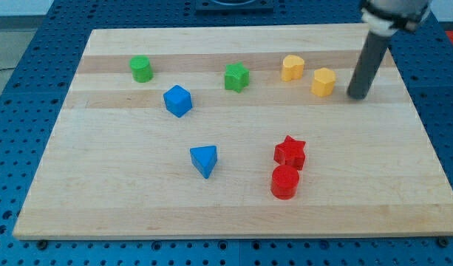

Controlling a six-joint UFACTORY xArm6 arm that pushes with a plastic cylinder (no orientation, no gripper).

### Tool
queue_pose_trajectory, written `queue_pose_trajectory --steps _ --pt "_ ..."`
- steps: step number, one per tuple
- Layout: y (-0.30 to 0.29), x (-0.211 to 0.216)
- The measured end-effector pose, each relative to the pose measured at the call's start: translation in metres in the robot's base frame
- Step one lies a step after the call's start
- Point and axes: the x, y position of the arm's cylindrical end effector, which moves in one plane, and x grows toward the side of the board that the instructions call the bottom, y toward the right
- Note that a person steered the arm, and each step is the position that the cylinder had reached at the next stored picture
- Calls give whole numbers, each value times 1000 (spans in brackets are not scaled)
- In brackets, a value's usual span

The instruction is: Place the yellow heart towards the top right of the yellow hexagon

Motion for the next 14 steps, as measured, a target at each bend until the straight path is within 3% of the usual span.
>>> queue_pose_trajectory --steps 1,2,3,4,5,7,9,11,12,13,14 --pt "-74 19" --pt "-171 -10" --pt "-191 -30" --pt "-191 -79" --pt "-183 -100" --pt "-113 -82" --pt "-79 -63" --pt "-17 -149" --pt "-58 -122" --pt "-100 -55" --pt "-90 -20"
